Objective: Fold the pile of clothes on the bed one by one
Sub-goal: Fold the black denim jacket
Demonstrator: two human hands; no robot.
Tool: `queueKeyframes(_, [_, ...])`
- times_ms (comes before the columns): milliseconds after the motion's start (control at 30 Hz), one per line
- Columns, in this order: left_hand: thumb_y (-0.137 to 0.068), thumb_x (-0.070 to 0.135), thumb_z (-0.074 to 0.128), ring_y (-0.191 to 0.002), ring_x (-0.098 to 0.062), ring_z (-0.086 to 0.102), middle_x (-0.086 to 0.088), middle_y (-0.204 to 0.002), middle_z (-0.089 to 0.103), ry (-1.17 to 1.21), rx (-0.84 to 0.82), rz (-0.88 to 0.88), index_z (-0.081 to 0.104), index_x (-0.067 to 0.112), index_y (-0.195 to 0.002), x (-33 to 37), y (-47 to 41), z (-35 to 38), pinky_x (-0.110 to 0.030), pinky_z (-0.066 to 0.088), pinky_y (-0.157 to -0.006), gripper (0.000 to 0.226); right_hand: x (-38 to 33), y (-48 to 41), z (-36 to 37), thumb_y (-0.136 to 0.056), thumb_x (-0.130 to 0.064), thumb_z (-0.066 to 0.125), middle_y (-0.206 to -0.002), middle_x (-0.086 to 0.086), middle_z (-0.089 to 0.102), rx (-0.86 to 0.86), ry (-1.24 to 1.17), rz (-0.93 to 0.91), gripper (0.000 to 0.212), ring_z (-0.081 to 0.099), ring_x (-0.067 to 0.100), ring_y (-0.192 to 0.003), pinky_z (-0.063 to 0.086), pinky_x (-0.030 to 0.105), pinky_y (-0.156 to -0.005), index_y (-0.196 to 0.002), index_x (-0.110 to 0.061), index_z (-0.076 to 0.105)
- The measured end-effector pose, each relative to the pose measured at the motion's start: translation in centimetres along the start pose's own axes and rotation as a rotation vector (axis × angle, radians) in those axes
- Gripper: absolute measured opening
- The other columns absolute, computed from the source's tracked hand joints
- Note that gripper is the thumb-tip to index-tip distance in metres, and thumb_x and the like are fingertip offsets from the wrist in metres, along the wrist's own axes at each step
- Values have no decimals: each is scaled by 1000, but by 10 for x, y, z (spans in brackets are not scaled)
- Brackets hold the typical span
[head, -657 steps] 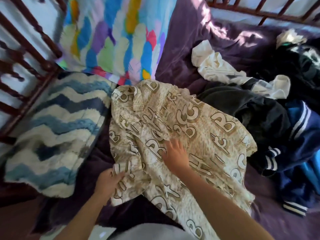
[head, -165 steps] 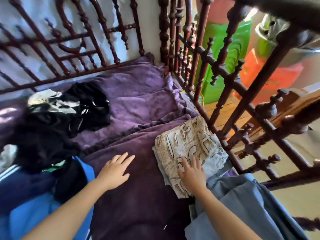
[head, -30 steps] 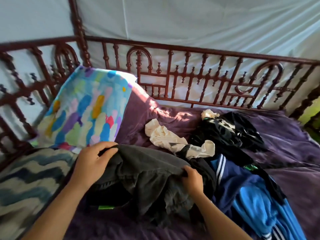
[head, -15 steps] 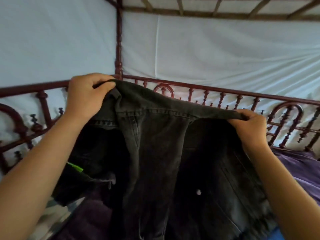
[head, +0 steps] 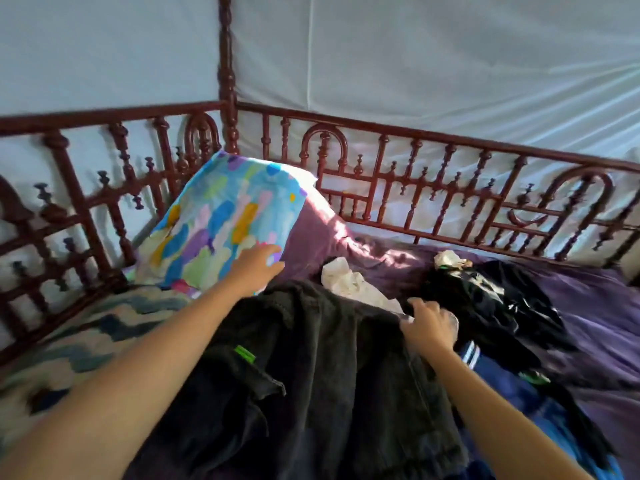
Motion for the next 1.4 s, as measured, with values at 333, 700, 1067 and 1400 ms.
queueKeyframes(333, [-97,26,49,-120,-24,50,-9,-133,51,121,-270,-561,49,11,-131,-179,155,128,-29,42,-93,38,-48,56,141,-94,-32,48,-141,3,34,-486,99,-264,44,28,23,-133,28,39,-106,-136,-23,40])
queueKeyframes(700, [-90,39,58,-127,-16,42,-1,-138,45,283,-294,-591,37,15,-140,-208,183,165,-25,37,-102,60,-134,37,217,-96,-33,45,-142,3,37,-659,84,-347,46,31,24,-132,35,38,-105,-139,-19,38])
queueKeyframes(1067, [-78,31,74,-116,-8,47,7,-131,44,695,-282,-661,26,22,-144,-205,183,181,-11,39,-88,82,-187,-5,280,-97,-30,42,-151,8,25,-741,160,-336,59,28,31,-134,33,44,-105,-149,-27,14])
queueKeyframes(1400, [-81,30,71,-120,-11,51,5,-127,56,432,-272,-529,48,16,-133,-206,168,182,-23,42,-98,58,-175,-4,271,-91,-5,42,-108,10,63,-663,190,-332,33,60,30,-98,45,33,-70,-120,-15,52])
Point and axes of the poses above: each hand's wrist, its own y-axis away from the middle knuckle, its own z-axis out of the palm, x = y × z, the point moved 3 cm from there along -y, towards the middle knuckle
